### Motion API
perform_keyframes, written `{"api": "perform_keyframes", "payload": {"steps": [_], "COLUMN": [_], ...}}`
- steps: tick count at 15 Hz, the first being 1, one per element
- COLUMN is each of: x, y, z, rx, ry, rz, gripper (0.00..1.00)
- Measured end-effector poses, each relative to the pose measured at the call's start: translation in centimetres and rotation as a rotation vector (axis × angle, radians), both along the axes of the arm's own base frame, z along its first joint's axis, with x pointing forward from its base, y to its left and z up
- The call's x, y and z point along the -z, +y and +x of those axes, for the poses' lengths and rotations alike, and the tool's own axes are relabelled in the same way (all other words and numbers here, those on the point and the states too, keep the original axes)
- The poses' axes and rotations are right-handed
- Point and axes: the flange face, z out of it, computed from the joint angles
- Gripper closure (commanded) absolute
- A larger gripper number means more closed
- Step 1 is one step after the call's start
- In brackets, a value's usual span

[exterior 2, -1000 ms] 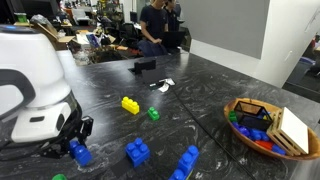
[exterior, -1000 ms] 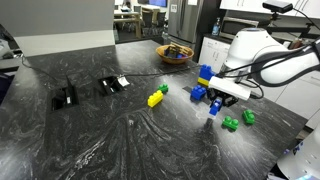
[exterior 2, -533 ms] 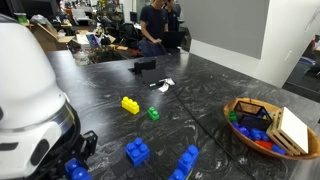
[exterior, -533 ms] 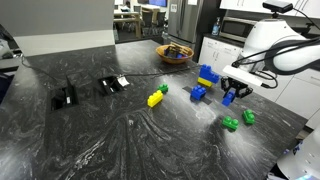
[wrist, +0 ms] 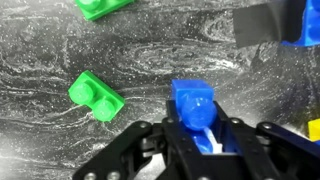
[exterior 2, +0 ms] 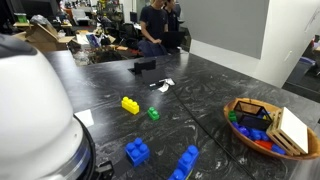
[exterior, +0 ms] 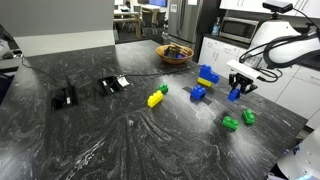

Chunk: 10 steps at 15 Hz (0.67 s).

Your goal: Move a blue block to the right then move a green block forward

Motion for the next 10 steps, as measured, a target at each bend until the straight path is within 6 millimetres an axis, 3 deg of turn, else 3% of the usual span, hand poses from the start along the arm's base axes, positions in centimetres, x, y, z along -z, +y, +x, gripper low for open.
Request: {"api": "perform_keyframes", "payload": {"steps": [10], "x": [5.1], "y": [0.1], "z": [1.6], "rx": [0.283], "ry": [0.057], "rz": [0.090], "gripper": [0.90]}}
